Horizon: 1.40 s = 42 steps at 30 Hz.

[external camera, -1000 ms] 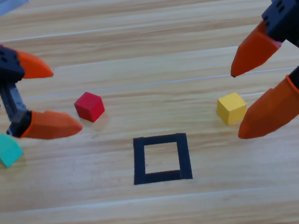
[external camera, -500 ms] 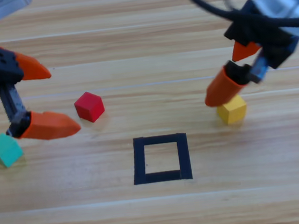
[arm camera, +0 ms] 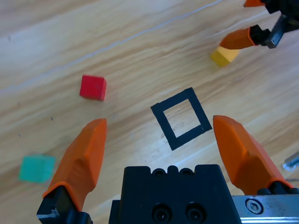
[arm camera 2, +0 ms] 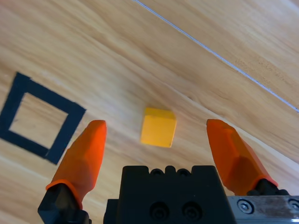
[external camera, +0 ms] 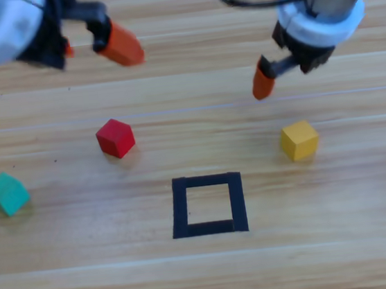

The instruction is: Stack the blocks in the rectangular block: red at the bottom, yellow in the middle, green on top

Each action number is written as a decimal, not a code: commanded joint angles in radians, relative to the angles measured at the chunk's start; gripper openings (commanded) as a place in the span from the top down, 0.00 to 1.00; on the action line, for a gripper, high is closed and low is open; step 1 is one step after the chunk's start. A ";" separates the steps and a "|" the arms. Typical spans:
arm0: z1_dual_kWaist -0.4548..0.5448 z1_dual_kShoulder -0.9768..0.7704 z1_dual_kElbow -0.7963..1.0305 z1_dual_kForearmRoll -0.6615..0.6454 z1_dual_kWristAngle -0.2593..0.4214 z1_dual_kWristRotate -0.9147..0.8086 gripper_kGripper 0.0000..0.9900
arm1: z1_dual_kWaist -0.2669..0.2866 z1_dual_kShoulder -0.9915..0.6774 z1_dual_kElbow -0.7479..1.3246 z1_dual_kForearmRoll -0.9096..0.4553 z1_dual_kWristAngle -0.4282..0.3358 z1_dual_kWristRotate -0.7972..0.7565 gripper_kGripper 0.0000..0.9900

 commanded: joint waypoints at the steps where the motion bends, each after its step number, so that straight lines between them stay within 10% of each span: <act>1: 0.076 0.083 0.031 0.027 0.011 -0.140 0.02 | -0.048 0.123 -0.004 -0.003 0.002 0.005 0.06; 12: 0.133 0.445 -0.179 0.188 0.067 0.064 0.05 | -0.048 0.191 0.011 0.025 0.011 0.035 0.07; 25: 0.284 0.600 -0.278 0.191 -0.022 0.323 0.05 | -0.048 0.284 -0.032 0.091 0.019 0.069 0.15; 34: 0.309 0.676 -0.301 0.173 -0.058 0.375 0.05 | -0.004 0.238 0.003 0.114 0.054 0.080 0.82; 42: 0.307 0.711 -0.281 0.130 -0.060 0.368 0.05 | 0.004 0.097 0.082 0.126 0.072 0.147 0.82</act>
